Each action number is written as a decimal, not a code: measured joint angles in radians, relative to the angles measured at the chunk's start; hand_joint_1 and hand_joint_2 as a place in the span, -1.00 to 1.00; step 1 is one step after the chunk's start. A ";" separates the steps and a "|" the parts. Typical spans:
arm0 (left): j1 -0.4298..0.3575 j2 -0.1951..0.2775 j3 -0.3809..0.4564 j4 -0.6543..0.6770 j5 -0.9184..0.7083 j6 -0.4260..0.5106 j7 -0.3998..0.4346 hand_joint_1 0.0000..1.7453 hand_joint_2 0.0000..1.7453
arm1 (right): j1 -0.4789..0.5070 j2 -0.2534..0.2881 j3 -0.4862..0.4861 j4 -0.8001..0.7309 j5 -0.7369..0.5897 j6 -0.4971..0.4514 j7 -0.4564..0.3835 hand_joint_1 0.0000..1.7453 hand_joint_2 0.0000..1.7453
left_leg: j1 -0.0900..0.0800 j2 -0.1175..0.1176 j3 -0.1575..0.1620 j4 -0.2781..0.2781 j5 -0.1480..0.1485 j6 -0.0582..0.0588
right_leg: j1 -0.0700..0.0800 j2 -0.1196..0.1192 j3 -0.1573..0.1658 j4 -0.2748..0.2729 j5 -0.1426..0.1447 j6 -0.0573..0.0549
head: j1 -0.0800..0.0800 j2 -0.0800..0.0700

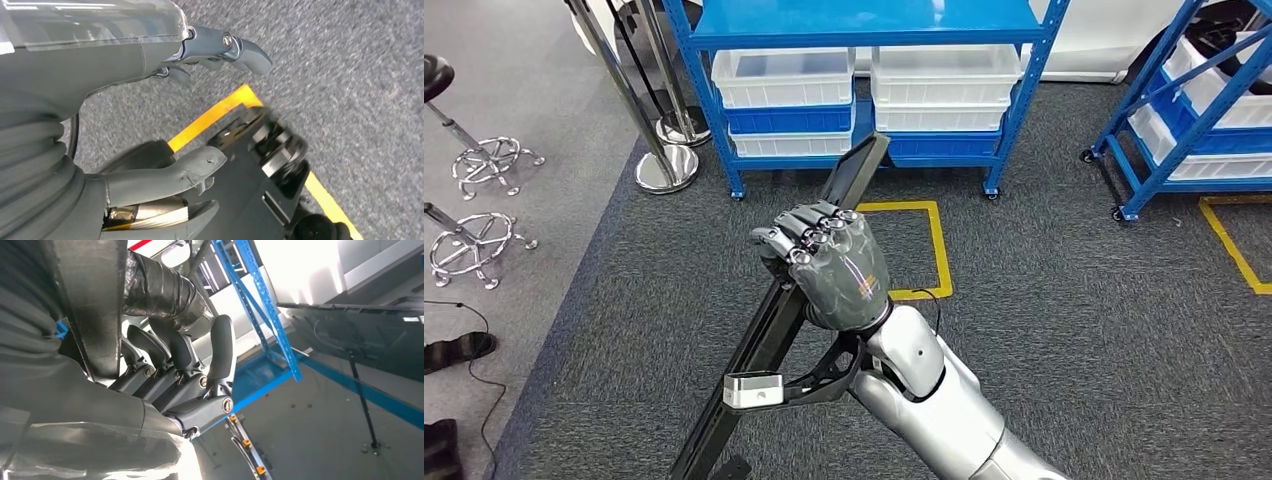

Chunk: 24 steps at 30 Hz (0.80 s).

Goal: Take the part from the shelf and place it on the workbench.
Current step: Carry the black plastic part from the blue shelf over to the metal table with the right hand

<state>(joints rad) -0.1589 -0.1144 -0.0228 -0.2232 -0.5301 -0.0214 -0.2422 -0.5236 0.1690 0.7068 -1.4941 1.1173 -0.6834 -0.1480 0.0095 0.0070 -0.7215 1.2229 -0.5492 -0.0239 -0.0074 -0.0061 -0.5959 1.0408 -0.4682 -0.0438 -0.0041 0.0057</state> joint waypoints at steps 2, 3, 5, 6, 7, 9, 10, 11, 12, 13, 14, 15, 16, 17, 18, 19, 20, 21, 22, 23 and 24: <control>0.000 0.000 0.000 0.000 0.000 0.000 0.000 -1.00 1.00 | 0.000 0.000 0.000 0.002 0.000 0.000 0.000 1.00 1.00 | 0.005 0.000 0.006 0.058 -0.011 -0.007 | 0.001 -0.001 -0.025 0.001 0.019 0.001 | 0.000 0.000; 0.001 0.000 0.000 0.000 0.000 0.000 0.000 -1.00 1.00 | 0.000 0.000 0.000 0.003 0.000 0.000 0.000 1.00 1.00 | 0.008 0.000 0.030 0.042 0.011 -0.008 | 0.001 0.000 -0.038 0.002 0.028 0.003 | 0.000 0.000; 0.000 0.000 0.000 0.000 0.000 0.001 0.000 -1.00 1.00 | 0.000 0.000 0.000 0.004 0.000 0.000 0.000 1.00 1.00 | 0.010 0.000 0.122 -0.071 0.048 -0.007 | 0.001 0.001 -0.060 0.006 0.046 0.010 | 0.000 0.000; -0.002 0.000 0.000 -0.001 0.000 0.002 0.000 -1.00 1.00 | 0.000 0.001 0.000 0.004 0.000 0.000 0.000 1.00 1.00 | 0.008 -0.002 0.165 -0.134 0.050 -0.002 | 0.001 0.001 -0.067 0.007 0.053 0.015 | 0.000 0.000; -0.003 0.000 0.000 -0.002 0.000 0.003 0.000 -1.00 1.00 | -0.001 0.001 0.000 0.004 0.000 0.000 0.000 1.00 1.00 | 0.006 -0.004 0.195 -0.180 0.046 0.004 | 0.001 0.001 -0.070 0.007 0.061 0.022 | 0.000 0.000; -0.003 -0.001 0.001 -0.003 0.000 0.004 0.000 -1.00 1.00 | -0.002 0.001 0.000 0.004 0.000 0.000 0.000 1.00 1.00 | -0.002 -0.007 0.205 -0.210 0.044 0.019 | -0.001 0.000 -0.072 0.003 0.076 0.035 | 0.000 0.000; -0.002 -0.001 0.001 -0.003 0.000 0.004 0.000 -1.00 1.00 | -0.002 0.000 0.000 0.004 0.000 0.000 0.000 1.00 1.00 | -0.002 -0.006 0.201 -0.214 0.053 0.029 | -0.003 0.000 -0.073 0.002 0.080 0.042 | 0.000 0.000; -0.002 -0.002 0.001 -0.003 0.000 0.004 0.000 -1.00 1.00 | -0.002 0.000 0.000 0.004 0.000 0.000 0.000 1.00 1.00 | -0.002 -0.004 0.197 -0.220 0.063 0.039 | -0.005 0.002 -0.078 0.007 0.072 0.047 | 0.000 0.000; -0.003 -0.002 0.001 -0.003 0.000 0.004 0.000 -1.00 1.00 | -0.003 0.000 0.000 0.004 0.000 0.000 0.000 1.00 1.00 | -0.002 -0.001 0.191 -0.225 0.075 0.049 | -0.005 0.003 -0.087 0.028 0.047 0.050 | 0.000 0.000; -0.003 -0.003 0.001 -0.003 0.000 0.004 0.000 -1.00 1.00 | -0.003 -0.001 0.000 0.004 0.000 0.000 0.000 1.00 1.00 | -0.002 0.001 0.183 -0.228 0.087 0.058 | -0.005 0.004 -0.101 0.068 0.006 0.052 | 0.000 0.000; -0.004 -0.004 0.001 -0.003 0.000 0.004 0.000 -1.00 1.00 | -0.003 -0.001 0.000 0.004 0.000 0.000 0.000 1.00 1.00 | -0.005 0.002 0.171 -0.229 0.097 0.063 | -0.005 0.005 -0.118 0.124 -0.044 0.052 | 0.001 0.000; -0.004 -0.004 0.001 -0.003 0.000 0.004 0.000 -1.00 1.00 | -0.002 -0.001 0.000 0.004 -0.001 0.000 0.000 1.00 1.00 | -0.008 0.003 0.158 -0.228 0.107 0.067 | -0.005 0.005 -0.135 0.186 -0.086 0.052 | 0.001 0.000; -0.003 -0.004 0.001 -0.003 0.000 0.004 0.000 -1.00 1.00 | -0.001 -0.001 0.000 0.005 -0.001 0.000 0.000 1.00 1.00 | -0.010 0.003 0.143 -0.227 0.117 0.068 | -0.005 0.005 -0.143 0.237 -0.108 0.052 | 0.001 0.000; -0.002 -0.004 0.001 -0.003 0.000 0.004 0.000 -1.00 1.00 | -0.001 -0.002 0.000 0.005 -0.001 0.000 0.000 1.00 1.00 | -0.012 0.003 0.129 -0.225 0.126 0.069 | -0.005 0.005 -0.140 0.263 -0.109 0.052 | 0.000 0.000; -0.001 -0.004 0.001 -0.003 0.000 0.004 0.000 -1.00 1.00 | 0.000 -0.002 0.000 0.006 -0.001 0.000 0.000 1.00 1.00 | -0.013 0.003 0.115 -0.223 0.135 0.068 | -0.005 0.005 -0.119 0.256 -0.092 0.051 | 0.000 0.000; -0.001 -0.004 0.001 -0.003 0.000 0.004 0.000 -1.00 1.00 | -0.001 -0.002 0.000 0.006 -0.001 0.000 0.000 1.00 1.00 | -0.014 0.003 0.101 -0.220 0.143 0.067 | -0.005 0.005 -0.081 0.215 -0.067 0.048 | 0.000 0.000; -0.001 -0.005 0.001 -0.003 0.000 0.004 0.000 -1.00 1.00 | -0.001 -0.002 0.000 0.006 -0.001 0.000 0.000 1.00 1.00 | -0.015 0.003 0.090 -0.215 0.150 0.064 | -0.004 0.005 -0.032 0.153 -0.052 0.043 | 0.000 0.000; -0.001 -0.005 0.001 -0.003 0.000 0.004 0.000 -1.00 1.00 | -0.002 -0.002 0.001 0.006 -0.001 0.000 0.000 1.00 1.00 | -0.016 0.002 0.079 -0.209 0.156 0.061 | -0.001 0.005 0.016 0.086 -0.048 0.038 | 0.000 0.000; -0.001 -0.006 0.001 -0.003 0.000 0.004 0.000 -1.00 1.00 | -0.002 -0.001 0.001 0.006 -0.001 0.000 0.000 1.00 1.00 | -0.017 0.002 0.072 -0.205 0.161 0.057 | 0.001 0.005 0.051 0.034 -0.051 0.035 | 0.000 0.000; -0.001 -0.006 0.001 -0.003 0.000 0.004 0.000 -1.00 1.00 | -0.003 -0.001 0.001 0.006 -0.001 0.000 0.000 1.00 1.00 | -0.017 0.003 0.067 -0.201 0.165 0.053 | 0.004 0.005 0.070 0.003 -0.058 0.033 | 0.000 0.000; 0.000 -0.007 0.001 -0.003 0.000 0.004 0.000 -1.00 1.00 | -0.003 0.000 0.001 0.006 -0.001 0.000 0.000 1.00 1.00 | -0.017 0.003 0.064 -0.200 0.170 0.048 | 0.007 0.005 0.073 -0.010 -0.061 0.032 | 0.000 0.000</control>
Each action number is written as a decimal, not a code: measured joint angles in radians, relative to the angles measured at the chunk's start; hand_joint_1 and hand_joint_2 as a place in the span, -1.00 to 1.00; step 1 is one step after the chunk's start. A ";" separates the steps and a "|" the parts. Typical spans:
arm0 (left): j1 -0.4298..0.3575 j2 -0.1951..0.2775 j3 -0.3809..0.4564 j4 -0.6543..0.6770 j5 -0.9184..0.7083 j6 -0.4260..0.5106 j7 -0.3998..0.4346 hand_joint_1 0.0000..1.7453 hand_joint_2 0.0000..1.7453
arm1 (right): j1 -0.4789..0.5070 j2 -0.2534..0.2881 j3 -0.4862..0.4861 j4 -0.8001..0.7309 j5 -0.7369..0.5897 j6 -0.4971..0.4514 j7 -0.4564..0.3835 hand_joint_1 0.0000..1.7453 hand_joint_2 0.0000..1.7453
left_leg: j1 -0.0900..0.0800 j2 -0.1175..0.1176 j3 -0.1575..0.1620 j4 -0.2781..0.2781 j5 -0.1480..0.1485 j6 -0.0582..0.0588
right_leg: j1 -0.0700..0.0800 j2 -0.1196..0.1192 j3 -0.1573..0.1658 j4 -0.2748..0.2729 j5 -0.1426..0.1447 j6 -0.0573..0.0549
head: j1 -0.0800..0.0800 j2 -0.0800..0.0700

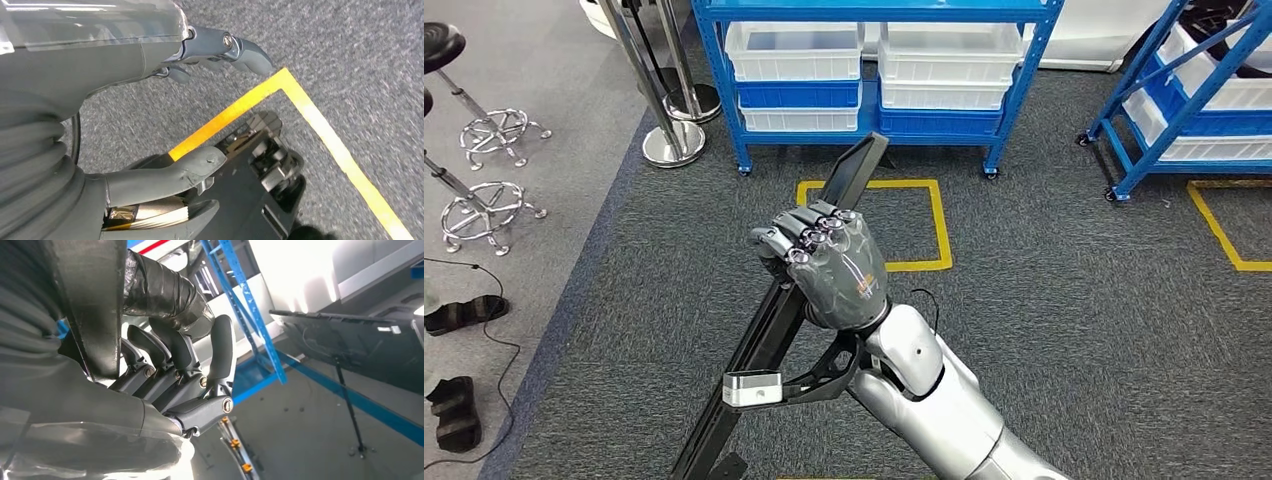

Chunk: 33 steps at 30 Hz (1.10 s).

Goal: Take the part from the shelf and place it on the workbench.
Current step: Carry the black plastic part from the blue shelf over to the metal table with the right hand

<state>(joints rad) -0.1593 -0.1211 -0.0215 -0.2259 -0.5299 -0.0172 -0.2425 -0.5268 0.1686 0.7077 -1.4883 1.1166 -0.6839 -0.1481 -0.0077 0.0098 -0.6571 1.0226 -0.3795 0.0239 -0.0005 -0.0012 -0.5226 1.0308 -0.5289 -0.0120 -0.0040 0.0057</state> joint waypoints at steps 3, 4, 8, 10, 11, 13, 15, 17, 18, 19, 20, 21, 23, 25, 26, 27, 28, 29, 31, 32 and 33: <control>0.000 0.000 0.000 0.000 0.000 0.000 0.000 -1.00 1.00 | 0.000 0.000 0.000 0.000 0.000 0.000 0.000 1.00 1.00 | 0.004 -0.001 -0.007 0.002 0.004 -0.015 | -0.002 -0.002 -0.011 -0.007 0.020 -0.010 | 0.000 0.000; 0.000 0.000 0.000 0.000 0.000 0.000 0.000 -1.00 1.00 | -0.001 0.000 0.000 0.000 0.000 0.000 0.000 1.00 1.00 | 0.005 -0.003 -0.016 0.018 -0.017 -0.021 | -0.004 -0.003 -0.018 -0.011 0.031 -0.016 | 0.000 0.000; 0.002 0.000 0.000 0.000 0.000 0.000 0.000 -1.00 1.00 | -0.001 0.001 0.000 0.001 0.000 0.001 0.000 1.00 1.00 | 0.018 -0.004 -0.074 0.226 -0.171 -0.042 | -0.006 -0.008 -0.062 -0.015 0.071 -0.027 | 0.000 0.000; 0.003 0.000 0.000 0.000 0.000 0.000 0.000 -1.00 1.00 | 0.000 0.001 0.000 0.001 0.000 0.001 0.000 1.00 1.00 | 0.024 -0.004 -0.059 0.264 -0.162 -0.049 | -0.006 -0.009 -0.089 -0.011 0.089 -0.024 | 0.000 0.000; 0.003 0.000 0.000 0.000 0.000 0.000 0.000 -1.00 1.00 | 0.000 0.001 0.000 0.001 0.000 0.001 0.000 1.00 1.00 | 0.028 -0.004 -0.025 0.231 -0.137 -0.051 | -0.007 -0.008 -0.102 -0.008 0.097 -0.021 | 0.000 0.000; 0.001 0.000 0.000 0.000 0.000 0.000 0.000 -1.00 1.00 | -0.001 0.001 0.000 0.001 0.000 0.001 0.000 1.00 1.00 | 0.031 -0.005 0.075 0.099 -0.111 -0.053 | -0.007 -0.008 -0.122 -0.002 0.111 -0.012 | 0.000 0.000; 0.000 0.000 0.000 -0.002 0.000 0.000 0.000 -1.00 1.00 | -0.001 0.002 0.000 0.000 0.000 0.000 0.000 1.00 1.00 | 0.027 -0.009 0.139 0.001 -0.121 -0.044 | -0.007 -0.008 -0.132 0.000 0.124 0.001 | 0.000 0.000; 0.000 0.000 0.000 -0.002 0.000 0.000 0.000 -1.00 1.00 | -0.001 0.001 0.001 0.001 0.000 0.000 0.000 1.00 1.00 | 0.021 -0.012 0.142 -0.020 -0.119 -0.027 | -0.009 -0.009 -0.136 -0.002 0.137 0.014 | 0.000 0.000; 0.001 0.000 0.001 -0.002 0.000 0.000 0.000 -1.00 1.00 | -0.001 0.001 0.001 0.001 0.000 0.000 0.000 1.00 1.00 | 0.021 -0.011 0.138 -0.023 -0.112 -0.017 | -0.011 -0.008 -0.140 0.001 0.135 0.020 | 0.000 0.000; 0.001 0.000 0.001 -0.002 0.000 0.000 0.001 -1.00 1.00 | -0.001 0.001 0.001 0.001 0.000 0.000 0.000 1.00 1.00 | 0.021 -0.009 0.133 -0.026 -0.103 -0.006 | -0.012 -0.007 -0.147 0.014 0.119 0.024 | 0.000 0.000; 0.001 0.000 0.001 -0.002 0.000 0.000 0.000 -1.00 1.00 | -0.001 0.000 0.001 0.001 0.000 0.000 0.000 1.00 1.00 | 0.021 -0.007 0.127 -0.028 -0.093 0.005 | -0.013 -0.005 -0.159 0.047 0.085 0.027 | 0.000 0.000; 0.000 -0.001 0.001 -0.002 0.000 0.000 0.000 -1.00 1.00 | -0.001 0.000 0.001 0.001 0.000 0.000 0.000 1.00 1.00 | 0.020 -0.005 0.118 -0.029 -0.086 0.012 | -0.014 -0.004 -0.177 0.096 0.041 0.028 | 0.000 0.000; 0.001 -0.001 0.001 -0.002 0.000 0.000 0.000 -1.00 1.00 | 0.000 -0.001 0.001 0.002 0.000 0.000 0.000 1.00 1.00 | 0.015 -0.004 0.096 -0.027 -0.070 0.020 | -0.013 -0.002 -0.213 0.220 -0.038 0.028 | 0.000 0.000; 0.001 -0.001 0.001 -0.002 0.000 0.000 0.000 -1.00 1.00 | 0.000 -0.001 0.001 0.003 0.000 0.001 0.000 1.00 1.00 | 0.011 -0.003 0.071 -0.023 -0.054 0.020 | -0.013 -0.001 -0.207 0.268 -0.041 0.027 | 0.000 0.000; 0.002 -0.001 0.001 -0.002 0.000 -0.001 0.000 -1.00 1.00 | 0.000 -0.001 0.001 0.004 0.000 0.001 0.000 1.00 1.00 | 0.010 -0.004 0.058 -0.020 -0.047 0.019 | -0.012 -0.001 -0.179 0.243 -0.019 0.025 | 0.000 0.000; 0.002 -0.001 0.001 -0.002 0.000 -0.001 0.000 -1.00 1.00 | 0.000 -0.001 0.001 0.004 0.000 0.001 0.000 1.00 1.00 | 0.009 -0.004 0.047 -0.016 -0.041 0.017 | -0.012 -0.001 -0.136 0.189 0.006 0.021 | 0.000 0.000; 0.002 -0.001 0.001 -0.002 0.000 -0.002 0.000 -1.00 1.00 | -0.002 -0.001 0.001 0.004 0.000 0.001 0.000 1.00 1.00 | 0.007 -0.004 0.036 -0.011 -0.036 0.014 | -0.010 -0.001 -0.089 0.123 0.018 0.016 | 0.000 0.000; 0.002 -0.001 0.001 -0.002 0.000 -0.002 0.000 -1.00 1.00 | -0.003 0.000 0.001 0.004 0.000 0.001 0.000 1.00 1.00 | 0.006 -0.004 0.028 -0.006 -0.032 0.009 | -0.007 -0.001 -0.050 0.065 0.022 0.013 | 0.000 0.000; 0.001 -0.003 0.001 -0.002 -0.001 -0.003 0.000 -1.00 1.00 | -0.007 0.001 0.001 0.005 0.002 0.001 0.000 1.00 1.00 | 0.006 -0.004 0.017 -0.001 -0.022 -0.002 | -0.001 0.001 -0.019 0.006 0.015 0.007 | 0.000 0.000; 0.000 -0.003 0.001 -0.002 -0.001 -0.004 0.000 -1.00 1.00 | -0.009 0.001 0.002 0.006 0.004 0.002 0.001 1.00 1.00 | 0.006 -0.003 0.015 -0.002 -0.015 -0.009 | 0.000 0.001 -0.021 0.000 0.019 0.004 | 0.000 0.000; 0.000 -0.003 0.001 -0.002 -0.002 -0.005 0.000 -1.00 1.00 | -0.010 0.001 0.002 0.007 0.005 0.003 0.001 1.00 1.00 | 0.008 -0.004 0.012 0.000 -0.013 -0.015 | -0.002 0.001 -0.025 -0.003 0.026 -0.002 | 0.000 0.000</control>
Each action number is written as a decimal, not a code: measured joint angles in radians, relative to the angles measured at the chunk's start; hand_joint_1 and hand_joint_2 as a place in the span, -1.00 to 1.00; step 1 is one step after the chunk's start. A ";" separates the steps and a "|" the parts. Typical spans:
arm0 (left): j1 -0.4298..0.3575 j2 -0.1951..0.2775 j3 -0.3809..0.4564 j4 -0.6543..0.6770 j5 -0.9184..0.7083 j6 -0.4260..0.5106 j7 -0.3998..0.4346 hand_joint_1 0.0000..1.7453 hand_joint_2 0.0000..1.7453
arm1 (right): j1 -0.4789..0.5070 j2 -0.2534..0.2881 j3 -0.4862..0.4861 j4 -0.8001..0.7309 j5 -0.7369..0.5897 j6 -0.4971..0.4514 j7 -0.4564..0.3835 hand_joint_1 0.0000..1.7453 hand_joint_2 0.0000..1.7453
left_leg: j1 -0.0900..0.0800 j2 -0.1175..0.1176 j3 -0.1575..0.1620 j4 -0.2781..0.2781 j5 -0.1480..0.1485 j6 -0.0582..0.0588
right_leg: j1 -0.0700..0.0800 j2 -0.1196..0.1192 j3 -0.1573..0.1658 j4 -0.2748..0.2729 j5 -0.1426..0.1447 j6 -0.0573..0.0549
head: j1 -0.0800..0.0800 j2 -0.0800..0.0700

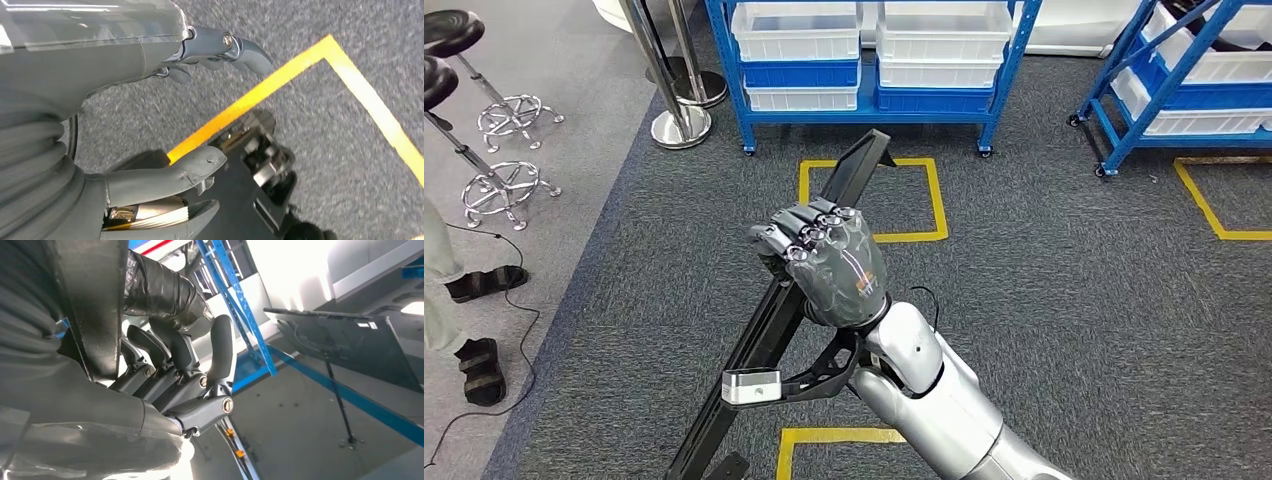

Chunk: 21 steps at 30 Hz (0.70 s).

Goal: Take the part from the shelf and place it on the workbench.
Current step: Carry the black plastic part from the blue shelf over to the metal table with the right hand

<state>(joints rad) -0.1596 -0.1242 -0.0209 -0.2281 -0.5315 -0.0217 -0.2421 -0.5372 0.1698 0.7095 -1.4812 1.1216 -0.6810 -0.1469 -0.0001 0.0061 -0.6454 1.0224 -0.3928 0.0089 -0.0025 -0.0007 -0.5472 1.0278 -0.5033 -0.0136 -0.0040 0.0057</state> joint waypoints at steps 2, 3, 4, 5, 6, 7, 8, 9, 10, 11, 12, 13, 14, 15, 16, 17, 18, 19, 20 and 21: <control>0.000 0.000 0.000 0.000 -0.002 -0.001 -0.005 -1.00 1.00 | -0.004 0.000 0.000 0.002 0.002 0.001 0.000 1.00 1.00 | 0.003 -0.002 -0.018 0.035 -0.035 -0.012 | -0.004 -0.002 -0.009 -0.007 0.015 -0.013 | 0.000 0.000; -0.001 0.000 0.001 0.000 -0.003 -0.001 -0.010 -1.00 1.00 | -0.006 0.001 0.000 0.004 0.002 0.001 0.000 1.00 1.00 | 0.005 -0.002 -0.035 0.080 -0.073 -0.017 | -0.005 -0.004 -0.015 -0.010 0.022 -0.019 | 0.000 0.000; 0.000 0.000 0.001 0.000 -0.004 -0.001 -0.017 -1.00 1.00 | -0.007 0.002 0.000 0.005 0.002 0.001 0.000 1.00 1.00 | 0.007 -0.003 -0.056 0.140 -0.114 -0.022 | -0.004 -0.005 -0.023 -0.010 0.028 -0.022 | 0.000 0.000; 0.000 0.000 0.001 0.000 -0.006 -0.001 -0.023 -1.00 1.00 | -0.008 0.002 0.000 0.007 0.002 0.001 0.000 1.00 1.00 | 0.010 -0.003 -0.075 0.203 -0.147 -0.027 | -0.003 -0.006 -0.031 -0.010 0.034 -0.025 | 0.000 0.000; 0.000 0.000 0.001 0.000 -0.007 -0.001 -0.026 -1.00 1.00 | -0.008 0.003 0.000 0.009 0.000 0.001 0.001 1.00 1.00 | 0.011 -0.003 -0.086 0.249 -0.163 -0.031 | -0.002 -0.006 -0.039 -0.009 0.040 -0.025 | 0.000 0.000; 0.001 0.000 0.001 0.000 -0.009 -0.001 -0.029 -1.00 1.00 | -0.008 0.003 0.000 0.011 -0.004 0.002 0.001 1.00 1.00 | 0.013 -0.002 -0.082 0.266 -0.159 -0.033 | -0.002 -0.007 -0.048 -0.008 0.046 -0.025 | 0.000 0.000; 0.001 0.000 0.002 0.000 -0.011 -0.001 -0.033 -1.00 1.00 | -0.008 0.003 0.000 0.012 -0.010 0.003 0.001 1.00 1.00 | 0.014 -0.002 -0.059 0.245 -0.140 -0.034 | -0.002 -0.006 -0.056 -0.006 0.051 -0.023 | 0.000 0.000; 0.000 0.000 0.002 0.000 -0.012 -0.001 -0.036 -1.00 1.00 | -0.008 0.003 0.000 0.013 -0.016 0.004 0.002 1.00 1.00 | 0.015 -0.002 -0.019 0.192 -0.114 -0.033 | -0.002 -0.006 -0.062 -0.004 0.056 -0.021 | 0.000 0.000; -0.001 0.000 0.003 0.000 -0.012 -0.001 -0.038 -1.00 1.00 | -0.009 0.004 0.000 0.013 -0.021 0.004 0.002 1.00 1.00 | 0.015 -0.003 0.029 0.121 -0.097 -0.030 | -0.002 -0.006 -0.067 -0.003 0.060 -0.018 | 0.000 0.000; -0.002 0.000 0.004 0.000 -0.012 -0.001 -0.039 -1.00 1.00 | -0.010 0.004 0.000 0.013 -0.024 0.004 0.002 1.00 1.00 | 0.013 -0.004 0.072 0.055 -0.089 -0.027 | -0.001 -0.006 -0.071 -0.002 0.063 -0.013 | 0.000 0.000; -0.002 0.000 0.005 0.000 -0.012 -0.001 -0.040 -1.00 1.00 | -0.011 0.006 0.000 0.013 -0.025 0.004 0.001 1.00 1.00 | 0.010 -0.005 0.100 0.010 -0.089 -0.023 | -0.001 -0.006 -0.073 -0.001 0.067 -0.008 | 0.000 0.000; -0.003 0.000 0.006 0.000 -0.012 -0.001 -0.041 -1.00 1.00 | -0.012 0.007 0.000 0.013 -0.026 0.004 0.001 1.00 1.00 | 0.007 -0.006 0.112 -0.013 -0.093 -0.018 | -0.001 -0.006 -0.075 -0.001 0.071 -0.002 | 0.000 0.000; -0.003 0.000 0.006 0.000 -0.012 -0.001 -0.041 -1.00 1.00 | -0.013 0.007 0.000 0.013 -0.027 0.005 0.001 1.00 1.00 | 0.004 -0.006 0.113 -0.019 -0.092 -0.013 | -0.001 -0.007 -0.076 -0.002 0.075 0.004 | 0.000 0.000; -0.002 0.000 0.006 0.000 -0.012 -0.001 -0.041 -1.00 1.00 | -0.013 0.008 0.000 0.013 -0.030 0.005 0.001 1.00 1.00 | 0.006 -0.006 0.112 -0.024 -0.087 -0.005 | -0.001 -0.007 -0.078 -0.002 0.077 0.010 | 0.000 0.000; -0.003 0.000 0.007 0.000 -0.013 -0.001 -0.042 -1.00 1.00 | -0.014 0.008 -0.001 0.013 -0.036 0.007 0.001 1.00 1.00 | 0.007 -0.005 0.112 -0.030 -0.080 0.004 | -0.002 -0.006 -0.081 0.004 0.072 0.015 | 0.000 0.000; -0.003 0.000 0.007 0.000 -0.014 0.000 -0.044 -1.00 1.00 | -0.015 0.008 -0.001 0.013 -0.045 0.009 0.000 1.00 1.00 | 0.008 -0.004 0.110 -0.035 -0.074 0.013 | -0.002 -0.004 -0.091 0.025 0.056 0.019 | 0.000 0.000; -0.004 0.000 0.007 0.000 -0.014 0.001 -0.046 -1.00 1.00 | -0.016 0.008 -0.002 0.013 -0.058 0.014 -0.001 1.00 1.00 | 0.010 -0.002 0.108 -0.039 -0.068 0.022 | -0.003 -0.003 -0.110 0.068 0.027 0.023 | 0.000 0.000; -0.004 0.000 0.008 0.000 -0.015 0.002 -0.049 -1.00 1.00 | -0.016 0.008 -0.004 0.013 -0.074 0.019 -0.002 1.00 1.00 | 0.008 -0.001 0.104 -0.039 -0.064 0.027 | -0.003 -0.002 -0.135 0.127 -0.008 0.025 | 0.000 0.000; -0.003 0.000 0.009 0.000 -0.016 0.003 -0.051 -1.00 1.00 | -0.015 0.008 -0.008 0.014 -0.096 0.024 -0.004 1.00 1.00 | 0.007 0.000 0.099 -0.038 -0.062 0.030 | -0.004 -0.001 -0.162 0.192 -0.041 0.027 | 0.000 0.000; -0.002 0.000 0.010 0.000 -0.016 0.004 -0.053 -1.00 1.00 | -0.013 0.008 -0.012 0.014 -0.122 0.028 -0.007 1.00 1.00 | 0.006 0.000 0.093 -0.035 -0.060 0.031 | -0.004 -0.001 -0.183 0.243 -0.060 0.029 | 0.000 0.000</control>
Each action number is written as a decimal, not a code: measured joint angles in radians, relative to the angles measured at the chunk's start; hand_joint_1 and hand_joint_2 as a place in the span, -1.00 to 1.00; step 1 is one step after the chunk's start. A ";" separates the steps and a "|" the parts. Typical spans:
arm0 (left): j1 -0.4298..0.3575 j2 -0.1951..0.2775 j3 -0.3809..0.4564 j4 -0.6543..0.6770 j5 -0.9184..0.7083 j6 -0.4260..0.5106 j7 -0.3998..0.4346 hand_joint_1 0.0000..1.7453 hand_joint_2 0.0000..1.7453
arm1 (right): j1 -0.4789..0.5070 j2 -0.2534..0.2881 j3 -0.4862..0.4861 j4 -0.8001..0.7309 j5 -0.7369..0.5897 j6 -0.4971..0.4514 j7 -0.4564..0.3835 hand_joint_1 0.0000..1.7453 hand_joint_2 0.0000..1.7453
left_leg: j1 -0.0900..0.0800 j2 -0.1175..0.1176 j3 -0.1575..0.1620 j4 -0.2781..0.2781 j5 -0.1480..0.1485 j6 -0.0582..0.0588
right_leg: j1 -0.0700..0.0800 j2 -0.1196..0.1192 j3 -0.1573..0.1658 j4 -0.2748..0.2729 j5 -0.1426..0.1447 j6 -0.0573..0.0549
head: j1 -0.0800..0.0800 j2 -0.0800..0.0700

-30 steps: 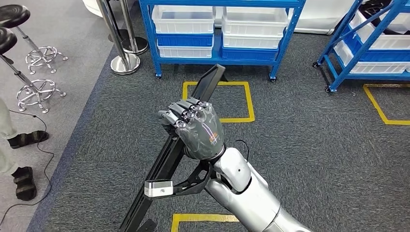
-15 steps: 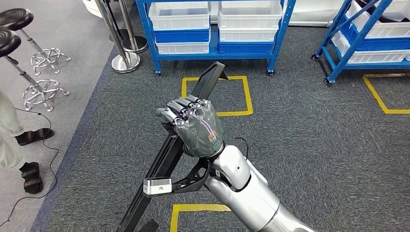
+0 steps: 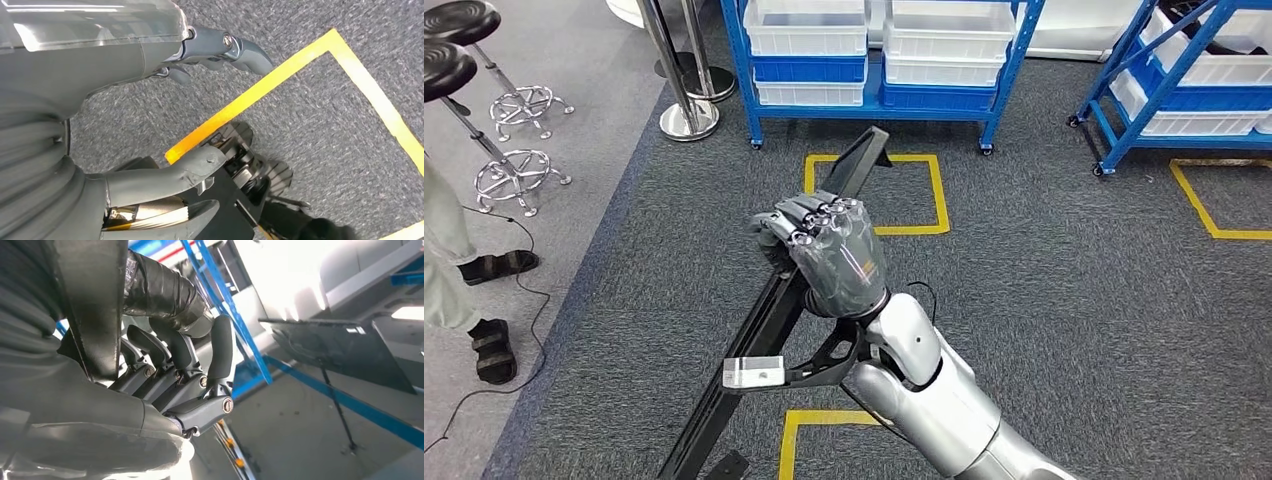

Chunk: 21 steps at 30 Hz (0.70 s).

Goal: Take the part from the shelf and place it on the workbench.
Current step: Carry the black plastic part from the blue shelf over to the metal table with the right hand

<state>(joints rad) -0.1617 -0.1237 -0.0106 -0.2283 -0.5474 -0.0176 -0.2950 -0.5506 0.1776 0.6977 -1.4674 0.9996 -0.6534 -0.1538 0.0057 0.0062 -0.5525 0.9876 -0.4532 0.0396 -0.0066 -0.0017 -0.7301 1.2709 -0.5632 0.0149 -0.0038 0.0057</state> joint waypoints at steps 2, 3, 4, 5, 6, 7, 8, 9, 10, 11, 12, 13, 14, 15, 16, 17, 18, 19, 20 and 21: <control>0.003 0.000 0.004 0.000 -0.001 0.002 -0.003 -1.00 1.00 | 0.003 0.000 -0.008 0.000 -0.054 0.003 -0.015 1.00 1.00 | 0.000 0.000 -0.009 0.007 0.002 0.000 | -0.001 0.000 0.006 0.006 0.015 0.001 | 0.000 0.000; 0.004 0.000 0.006 0.000 -0.001 0.003 -0.005 -1.00 1.00 | 0.003 0.000 -0.012 -0.001 -0.078 0.004 -0.023 1.00 1.00 | 0.000 0.000 -0.012 0.012 0.002 -0.002 | -0.001 0.000 0.035 -0.042 0.043 0.000 | 0.000 0.000; 0.005 0.000 0.008 0.000 -0.003 0.004 -0.006 -1.00 1.00 | 0.003 0.000 -0.016 -0.002 -0.097 0.005 -0.031 1.00 1.00 | 0.000 0.000 -0.015 0.017 0.000 -0.004 | -0.002 0.000 0.070 -0.105 0.069 -0.003 | 0.000 0.000; 0.005 0.000 0.010 0.000 -0.004 0.004 -0.008 -1.00 1.00 | 0.002 0.000 -0.021 -0.004 -0.110 0.006 -0.037 1.00 1.00 | -0.003 -0.001 -0.020 0.023 -0.002 -0.007 | -0.001 0.000 0.102 -0.163 0.086 -0.005 | 0.000 0.000; 0.005 0.000 0.012 0.000 -0.006 0.004 -0.009 -1.00 1.00 | 0.002 0.000 -0.025 -0.006 -0.117 0.008 -0.042 1.00 1.00 | -0.004 -0.001 -0.025 0.029 -0.003 -0.012 | 0.000 0.000 0.122 -0.203 0.095 -0.009 | 0.000 0.000; 0.005 0.000 0.013 0.000 -0.008 0.004 -0.010 -1.00 1.00 | 0.001 0.001 -0.029 -0.008 -0.120 0.009 -0.047 1.00 1.00 | -0.006 -0.001 -0.029 0.032 -0.003 -0.016 | 0.002 0.001 0.128 -0.222 0.094 -0.013 | 0.000 0.000; 0.005 0.000 0.014 0.000 -0.010 0.004 -0.011 -1.00 1.00 | 0.001 0.000 -0.033 -0.009 -0.120 0.012 -0.052 1.00 1.00 | -0.007 0.000 -0.033 0.034 -0.001 -0.022 | 0.004 0.002 0.128 -0.225 0.094 -0.018 | 0.000 0.000; 0.005 0.000 0.014 0.000 -0.011 0.003 -0.012 -1.00 1.00 | 0.000 0.000 -0.037 -0.011 -0.120 0.017 -0.057 1.00 1.00 | -0.006 0.000 -0.035 0.034 -0.001 -0.027 | 0.003 0.003 0.126 -0.226 0.097 -0.024 | 0.000 0.000; 0.005 0.000 0.015 0.000 -0.013 0.002 -0.013 -1.00 1.00 | -0.003 0.000 -0.039 -0.013 -0.121 0.023 -0.062 1.00 1.00 | -0.004 0.000 -0.037 0.039 -0.005 -0.032 | 0.003 0.004 0.125 -0.230 0.100 -0.031 | 0.000 0.000; 0.005 0.000 0.015 0.000 -0.015 0.001 -0.015 -1.00 1.00 | -0.006 0.000 -0.042 -0.016 -0.123 0.030 -0.066 1.00 1.00 | -0.003 0.000 -0.046 0.056 -0.019 -0.037 | 0.001 0.005 0.125 -0.233 0.104 -0.037 | 0.000 0.000; 0.005 0.000 0.015 0.000 -0.016 0.000 -0.016 -1.00 1.00 | -0.009 0.000 -0.044 -0.019 -0.127 0.037 -0.069 1.00 1.00 | -0.002 -0.001 -0.061 0.092 -0.043 -0.042 | -0.001 0.005 0.124 -0.236 0.107 -0.042 | 0.000 0.000; 0.005 0.000 0.016 0.000 -0.017 0.000 -0.017 -1.00 1.00 | -0.012 -0.001 -0.046 -0.022 -0.130 0.042 -0.071 1.00 1.00 | 0.000 -0.001 -0.084 0.145 -0.075 -0.045 | -0.001 0.007 0.123 -0.237 0.109 -0.046 | -0.001 0.000; 0.006 0.000 0.016 0.000 -0.017 0.000 -0.019 -1.00 1.00 | -0.014 -0.002 -0.049 -0.025 -0.134 0.046 -0.072 1.00 1.00 | 0.001 -0.001 -0.112 0.209 -0.107 -0.048 | 0.000 0.010 0.121 -0.237 0.110 -0.048 | -0.001 0.000; 0.007 0.000 0.017 0.000 -0.017 -0.001 -0.019 -1.00 1.00 | -0.015 -0.004 -0.052 -0.027 -0.136 0.049 -0.072 1.00 1.00 | 0.003 -0.001 -0.135 0.265 -0.129 -0.050 | 0.001 0.013 0.119 -0.236 0.112 -0.049 | 0.000 0.000; 0.009 0.000 0.017 0.000 -0.017 -0.001 -0.020 -1.00 1.00 | -0.015 -0.006 -0.055 -0.029 -0.137 0.051 -0.072 1.00 1.00 | 0.003 -0.001 -0.147 0.296 -0.134 -0.051 | 0.002 0.019 0.118 -0.235 0.112 -0.049 | 0.000 0.000; 0.011 0.000 0.018 0.000 -0.017 -0.002 -0.021 -1.00 1.00 | -0.015 -0.009 -0.057 -0.031 -0.138 0.052 -0.072 1.00 1.00 | 0.004 -0.002 -0.143 0.292 -0.121 -0.049 | 0.002 0.027 0.117 -0.234 0.113 -0.049 | 0.000 0.000; 0.012 0.000 0.019 0.000 -0.017 -0.002 -0.022 -1.00 1.00 | -0.016 -0.011 -0.059 -0.034 -0.138 0.053 -0.072 1.00 1.00 | 0.004 -0.006 -0.120 0.252 -0.092 -0.047 | 0.003 0.036 0.116 -0.233 0.114 -0.048 | 0.000 0.000; 0.013 0.000 0.019 0.000 -0.017 -0.002 -0.023 -1.00 1.00 | -0.018 -0.013 -0.061 -0.038 -0.138 0.054 -0.072 1.00 1.00 | 0.004 -0.020 -0.087 0.188 -0.058 -0.043 | 0.002 0.046 0.116 -0.231 0.115 -0.047 | 0.000 0.000; 0.013 0.001 0.020 0.000 -0.018 -0.003 -0.024 -1.00 1.00 | -0.021 -0.014 -0.064 -0.042 -0.137 0.054 -0.072 1.00 1.00 | 0.005 -0.043 -0.054 0.125 -0.034 -0.039 | 0.002 0.056 0.114 -0.230 0.117 -0.044 | 0.000 0.000; 0.013 0.002 0.021 0.000 -0.018 -0.003 -0.026 -1.00 1.00 | -0.024 -0.015 -0.066 -0.046 -0.136 0.056 -0.072 1.00 1.00 | 0.004 -0.062 -0.028 0.074 -0.020 -0.035 | 0.002 0.066 0.110 -0.228 0.120 -0.039 | 0.000 0.000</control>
<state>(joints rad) -0.1485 -0.1213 0.0106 -0.2281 -0.5657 -0.0208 -0.3208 -0.5747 0.1625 0.6312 -1.5136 0.8638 -0.5970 -0.2262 0.0102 -0.0559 -0.5804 1.0612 -0.4732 0.0046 -0.0050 0.0643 -0.6198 1.0426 -0.4436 -0.0245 -0.0043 0.0057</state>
